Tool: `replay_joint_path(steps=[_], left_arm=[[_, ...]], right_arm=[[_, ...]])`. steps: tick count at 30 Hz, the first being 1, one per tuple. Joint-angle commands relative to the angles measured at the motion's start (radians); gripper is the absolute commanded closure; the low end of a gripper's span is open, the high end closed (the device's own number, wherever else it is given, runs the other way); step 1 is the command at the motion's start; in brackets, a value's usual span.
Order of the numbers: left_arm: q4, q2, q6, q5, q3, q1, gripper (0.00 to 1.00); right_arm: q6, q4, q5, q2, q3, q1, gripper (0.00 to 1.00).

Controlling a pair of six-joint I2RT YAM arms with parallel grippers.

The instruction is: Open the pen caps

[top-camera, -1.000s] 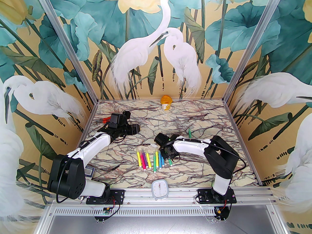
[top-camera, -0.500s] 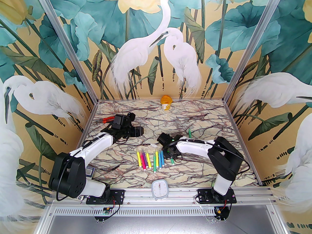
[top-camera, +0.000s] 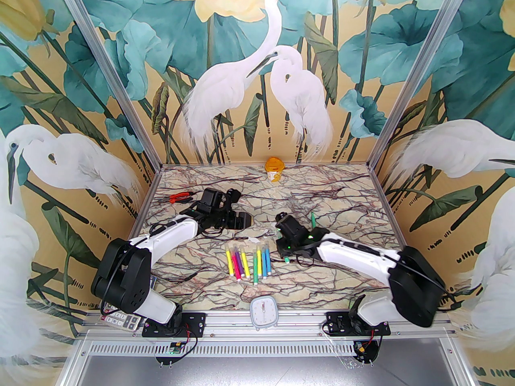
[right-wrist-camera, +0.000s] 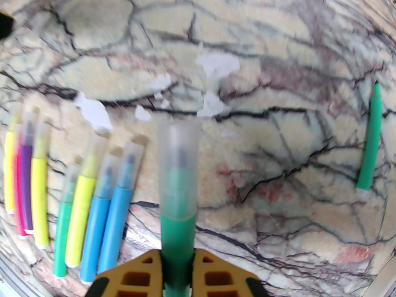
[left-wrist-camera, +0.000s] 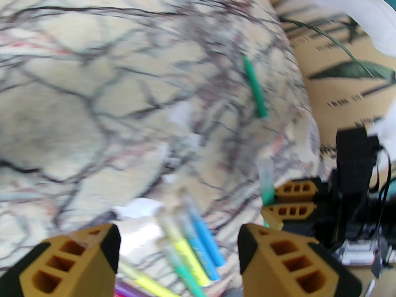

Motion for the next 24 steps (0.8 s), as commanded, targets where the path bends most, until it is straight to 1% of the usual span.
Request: replay_joint_path(steps=[1,5,9,16,24], left_arm=[[0.079,0.016,-0.017,0.159,0.026,-0.033,0.33],[0.148,0.022,-0.041,0.249,0.023,-0.061,0.33],[0.181,0.029,-0.043,0.293,0.03,-0.087,0.33],[0.187,0.051,-0.05,0.305,0.057,-0.111,0.33],[0.187,0.065,-0.058,0.305,0.076,-0.135,0.43]], right_arm=[[-0.065,0.08,-0.053,-0.057,-0.024,-0.001,0.92],[-0.091,0.117,-0.102,-0.098,-0.039,-0.001,0.92],[-0.108,0.153,-0.147,-0.133,-0.055,-0.001,0.92],[-0.133,0.183,-0.18,-0.161,-0.062,-0.001,0.92],[-0.145,0.193,-0.191,-0.166,-0.063,-0.001,0.92]])
